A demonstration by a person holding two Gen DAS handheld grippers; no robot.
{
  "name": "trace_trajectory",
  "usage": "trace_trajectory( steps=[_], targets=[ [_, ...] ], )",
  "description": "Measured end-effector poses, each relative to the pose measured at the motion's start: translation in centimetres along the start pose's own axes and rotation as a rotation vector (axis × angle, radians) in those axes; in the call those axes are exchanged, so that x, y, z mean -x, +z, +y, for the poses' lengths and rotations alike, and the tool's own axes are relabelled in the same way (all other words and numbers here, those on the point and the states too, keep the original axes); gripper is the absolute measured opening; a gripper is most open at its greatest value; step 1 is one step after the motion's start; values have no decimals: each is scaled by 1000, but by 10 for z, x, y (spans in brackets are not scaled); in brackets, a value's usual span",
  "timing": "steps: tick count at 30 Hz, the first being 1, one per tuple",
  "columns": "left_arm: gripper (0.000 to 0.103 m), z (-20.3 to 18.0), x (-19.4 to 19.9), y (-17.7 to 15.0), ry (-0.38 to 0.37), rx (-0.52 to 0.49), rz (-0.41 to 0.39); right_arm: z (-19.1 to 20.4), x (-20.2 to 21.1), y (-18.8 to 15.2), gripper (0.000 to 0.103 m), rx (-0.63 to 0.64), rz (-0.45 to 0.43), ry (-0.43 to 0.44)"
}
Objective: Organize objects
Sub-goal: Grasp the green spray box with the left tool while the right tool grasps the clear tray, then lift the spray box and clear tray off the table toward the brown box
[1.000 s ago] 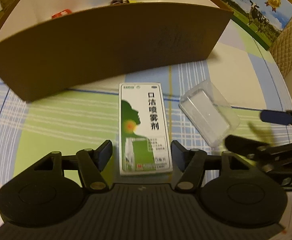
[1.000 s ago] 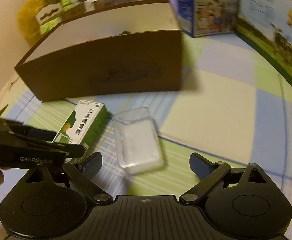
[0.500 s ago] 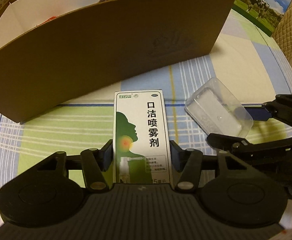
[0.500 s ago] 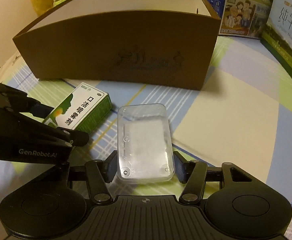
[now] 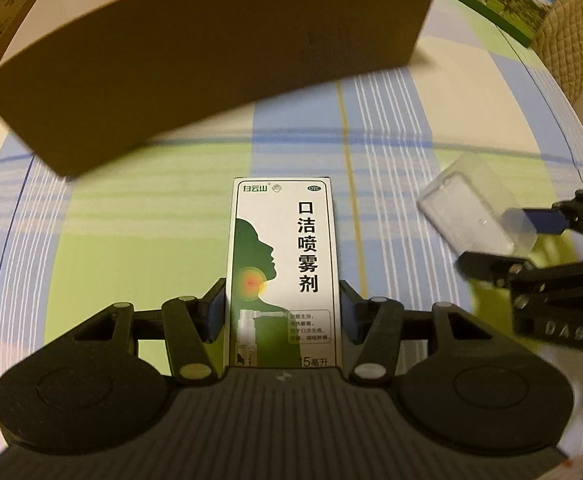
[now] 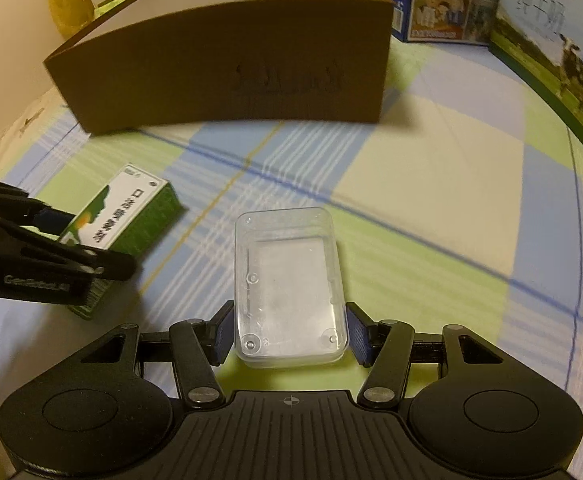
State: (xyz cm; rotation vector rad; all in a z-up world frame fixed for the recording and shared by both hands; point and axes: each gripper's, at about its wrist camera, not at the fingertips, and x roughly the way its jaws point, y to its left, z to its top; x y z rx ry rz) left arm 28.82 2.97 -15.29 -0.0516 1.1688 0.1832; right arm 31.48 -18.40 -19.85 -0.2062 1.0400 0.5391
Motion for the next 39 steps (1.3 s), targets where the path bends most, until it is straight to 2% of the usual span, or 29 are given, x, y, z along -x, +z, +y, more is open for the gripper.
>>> trace_trajectory(
  steps=[10,15,20,26,29,31,39],
  targets=[
    [51,4,29,-60,-26,-2,49,12,32,-47,54,-44,30,17],
    [51,5,39,-75,-47,-11,59,18,41,-57,54,-58,53,23],
    [56,1,36,-72,-52,-16,54,23,41,-53,55,-78,48,3],
    [59,-6,31,-65,-34,-46,41,32,36,-48,57,-42,44,-42],
    [57,-8,31,-66,-21,-52,34,34,34,-47,57,-40,41,-61],
    [51,-7,32,-66,-14,-54,25,37,32,-47,57,-25,42,-77],
    [51,-8,33,-68,-9,-54,23,38,31,-49,54,-15,23,-77]
  ],
)
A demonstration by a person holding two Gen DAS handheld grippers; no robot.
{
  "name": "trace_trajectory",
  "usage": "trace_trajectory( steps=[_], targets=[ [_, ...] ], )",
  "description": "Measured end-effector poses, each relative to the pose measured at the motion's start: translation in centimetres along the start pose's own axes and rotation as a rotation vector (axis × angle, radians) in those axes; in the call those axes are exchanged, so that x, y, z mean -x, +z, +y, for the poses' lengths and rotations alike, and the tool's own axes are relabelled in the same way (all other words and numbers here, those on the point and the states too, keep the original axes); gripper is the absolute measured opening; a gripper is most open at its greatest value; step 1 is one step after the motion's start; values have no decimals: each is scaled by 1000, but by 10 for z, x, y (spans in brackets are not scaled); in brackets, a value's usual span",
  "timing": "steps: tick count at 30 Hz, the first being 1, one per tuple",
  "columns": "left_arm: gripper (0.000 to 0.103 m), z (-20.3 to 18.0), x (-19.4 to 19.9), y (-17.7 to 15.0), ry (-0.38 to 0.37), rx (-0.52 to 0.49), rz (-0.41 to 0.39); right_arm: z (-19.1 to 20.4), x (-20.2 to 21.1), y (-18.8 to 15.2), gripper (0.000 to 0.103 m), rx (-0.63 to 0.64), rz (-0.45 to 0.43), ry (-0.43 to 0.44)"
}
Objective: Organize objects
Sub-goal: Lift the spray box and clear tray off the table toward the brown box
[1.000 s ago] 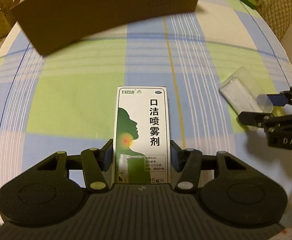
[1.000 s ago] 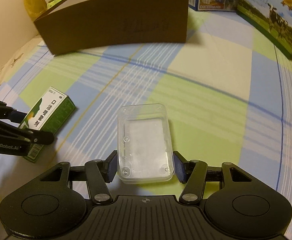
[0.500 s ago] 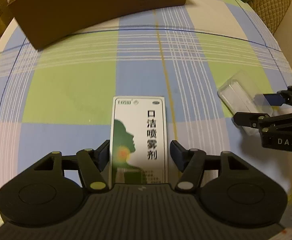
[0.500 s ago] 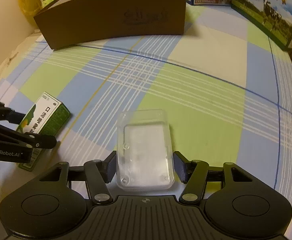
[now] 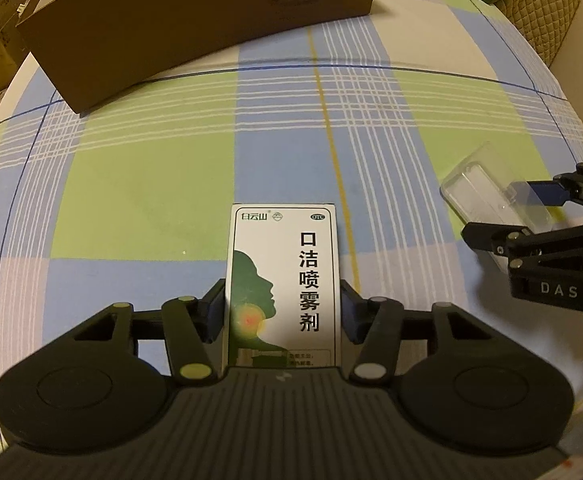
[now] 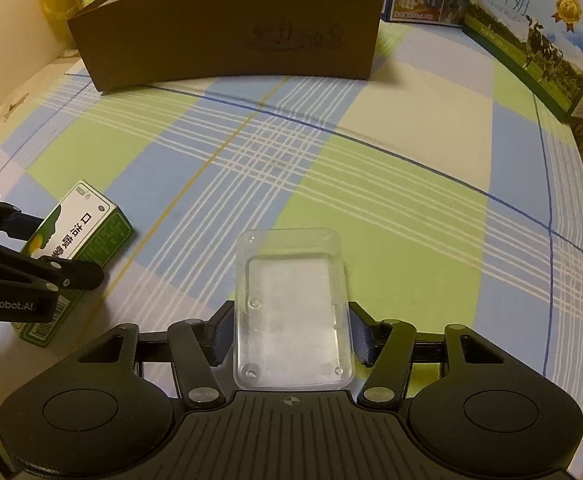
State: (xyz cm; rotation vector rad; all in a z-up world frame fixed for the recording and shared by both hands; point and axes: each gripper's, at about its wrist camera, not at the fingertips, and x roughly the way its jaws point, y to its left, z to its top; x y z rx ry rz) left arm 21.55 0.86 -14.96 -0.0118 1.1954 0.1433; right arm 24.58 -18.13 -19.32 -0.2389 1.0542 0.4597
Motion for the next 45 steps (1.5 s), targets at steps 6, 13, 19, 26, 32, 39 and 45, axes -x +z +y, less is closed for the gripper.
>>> trace_trajectory(
  steps=[6,13,19,26,32,39,45],
  targets=[
    [51,1,1,-1,1,7,3,0,0,0,54,3,1,1],
    [51,6,2,-1,5,21,8,-1,0,0,54,2,-1,13],
    [51,15,4,-1,11,40,7,-2,3,2,53,-20,-5,58],
    [51,26,15,8,4,74,-14,2,17,16,53,-14,-44,85],
    [51,32,29,22,2,89,-53,4,25,36,53,-4,-77,106],
    [51,39,44,43,8,107,-104,6,29,60,53,28,-110,128],
    [51,49,54,65,24,117,-146,5,33,86,53,46,-142,155]
  ],
)
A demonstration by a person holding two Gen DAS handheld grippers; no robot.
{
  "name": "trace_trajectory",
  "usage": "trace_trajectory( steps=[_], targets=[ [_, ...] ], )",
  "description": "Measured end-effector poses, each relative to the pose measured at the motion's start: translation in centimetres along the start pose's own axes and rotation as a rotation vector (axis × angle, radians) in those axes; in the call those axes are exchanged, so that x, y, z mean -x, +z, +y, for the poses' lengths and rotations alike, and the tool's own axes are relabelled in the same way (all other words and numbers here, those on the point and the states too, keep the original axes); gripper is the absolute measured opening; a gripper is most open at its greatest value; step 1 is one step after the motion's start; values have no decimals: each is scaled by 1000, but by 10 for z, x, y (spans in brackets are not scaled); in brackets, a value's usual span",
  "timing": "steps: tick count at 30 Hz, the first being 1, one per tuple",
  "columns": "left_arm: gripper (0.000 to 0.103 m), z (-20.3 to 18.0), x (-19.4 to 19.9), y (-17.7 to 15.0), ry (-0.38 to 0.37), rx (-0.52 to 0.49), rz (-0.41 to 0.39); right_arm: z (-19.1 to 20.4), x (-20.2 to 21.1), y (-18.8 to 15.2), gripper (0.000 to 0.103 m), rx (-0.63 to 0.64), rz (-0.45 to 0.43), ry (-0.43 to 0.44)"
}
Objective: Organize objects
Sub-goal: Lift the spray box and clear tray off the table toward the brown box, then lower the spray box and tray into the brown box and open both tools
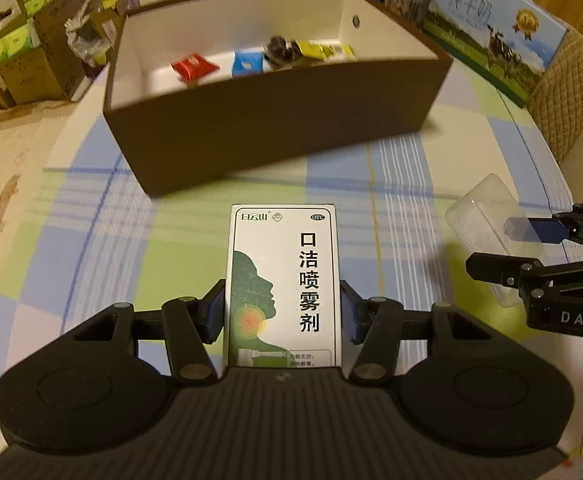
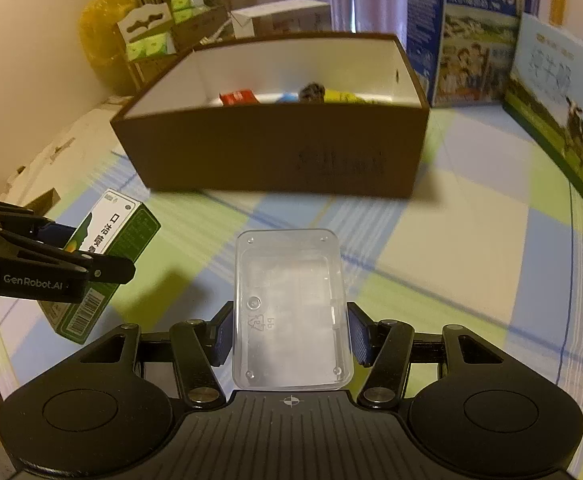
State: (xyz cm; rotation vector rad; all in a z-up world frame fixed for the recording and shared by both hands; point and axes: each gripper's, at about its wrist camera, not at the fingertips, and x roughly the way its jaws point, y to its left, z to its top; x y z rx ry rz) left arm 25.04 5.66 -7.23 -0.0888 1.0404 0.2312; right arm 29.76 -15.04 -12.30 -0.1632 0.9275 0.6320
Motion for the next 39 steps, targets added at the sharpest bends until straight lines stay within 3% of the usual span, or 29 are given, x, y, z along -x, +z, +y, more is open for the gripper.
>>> trace_trajectory(
  steps=[10,23,30,39],
  targets=[
    [51,11,9,53,15,-4,-87,-17,-1,71,53,-10,-90,48],
    [51,23,-7,148,43,-31,-195,-35,-24,157,53,3,-184,45],
    [51,31,-46,197,51,-35,-180,-51,-56,195,53,-17,-182,43],
    [51,46,-103,230,86,-18,-124,-75,-105,219,53,-35,-126,-3]
  ],
)
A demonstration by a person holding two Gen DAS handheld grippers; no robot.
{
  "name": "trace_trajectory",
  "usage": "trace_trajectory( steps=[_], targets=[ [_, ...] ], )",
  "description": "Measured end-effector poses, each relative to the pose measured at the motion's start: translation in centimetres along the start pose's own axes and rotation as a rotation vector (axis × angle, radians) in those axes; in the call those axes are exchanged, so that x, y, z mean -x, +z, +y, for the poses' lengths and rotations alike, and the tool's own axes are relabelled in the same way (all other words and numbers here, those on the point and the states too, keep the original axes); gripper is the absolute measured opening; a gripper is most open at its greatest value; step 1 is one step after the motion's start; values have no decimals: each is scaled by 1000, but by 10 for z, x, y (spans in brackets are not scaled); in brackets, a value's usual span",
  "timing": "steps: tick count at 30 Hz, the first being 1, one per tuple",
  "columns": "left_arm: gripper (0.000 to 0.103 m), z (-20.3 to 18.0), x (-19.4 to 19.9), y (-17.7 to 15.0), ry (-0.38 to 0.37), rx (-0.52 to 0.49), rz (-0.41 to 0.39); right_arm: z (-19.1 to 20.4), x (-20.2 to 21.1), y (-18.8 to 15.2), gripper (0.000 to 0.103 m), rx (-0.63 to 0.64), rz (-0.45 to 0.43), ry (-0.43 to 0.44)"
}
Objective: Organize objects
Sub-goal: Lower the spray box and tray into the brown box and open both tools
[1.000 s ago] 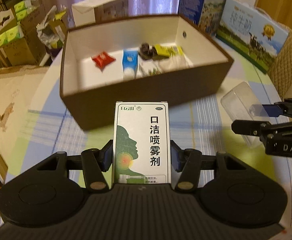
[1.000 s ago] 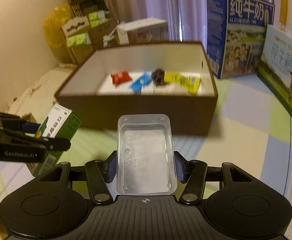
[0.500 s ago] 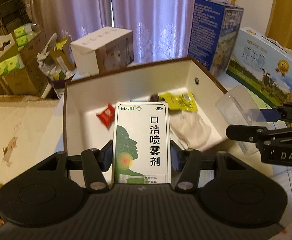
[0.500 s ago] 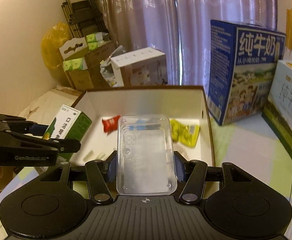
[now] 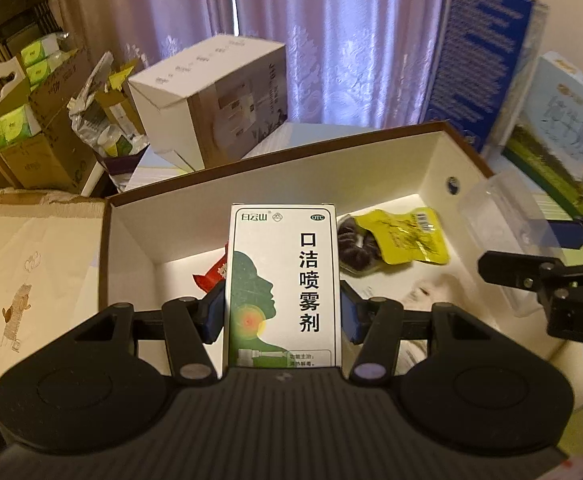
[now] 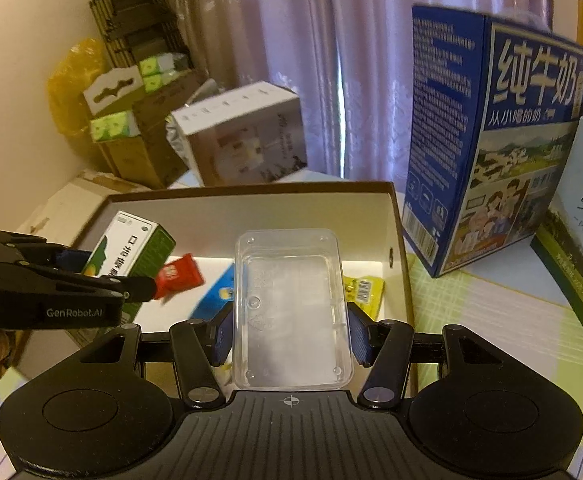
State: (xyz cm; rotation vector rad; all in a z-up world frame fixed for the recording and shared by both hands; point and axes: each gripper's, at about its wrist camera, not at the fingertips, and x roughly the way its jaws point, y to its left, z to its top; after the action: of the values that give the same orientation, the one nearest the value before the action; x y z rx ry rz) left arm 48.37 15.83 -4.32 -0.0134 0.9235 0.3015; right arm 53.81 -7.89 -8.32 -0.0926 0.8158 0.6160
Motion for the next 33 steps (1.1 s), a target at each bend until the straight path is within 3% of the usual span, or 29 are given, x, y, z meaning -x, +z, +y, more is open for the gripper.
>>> trace_trajectory(
  steps=[11,12,15,23,27,33],
  targets=[
    [51,6,-59,15,26,17,60,-21,-32,5,53,-23,34,-40],
    [56,6,-62,17,24,19,60,-21,-33,6,53,-24,34,-41],
    [57,8,-66,21,17,17,42,-22,-33,8,53,-28,26,-41],
    [72,13,-63,22,1,23,43,-22,-36,12,54,-19,16,-50],
    [78,15,-58,20,-1,22,42,-25,-37,18,54,-54,-38,-58],
    [92,17,-37,13,-11,12,7,-28,-25,20,65,-72,-84,-56]
  ],
)
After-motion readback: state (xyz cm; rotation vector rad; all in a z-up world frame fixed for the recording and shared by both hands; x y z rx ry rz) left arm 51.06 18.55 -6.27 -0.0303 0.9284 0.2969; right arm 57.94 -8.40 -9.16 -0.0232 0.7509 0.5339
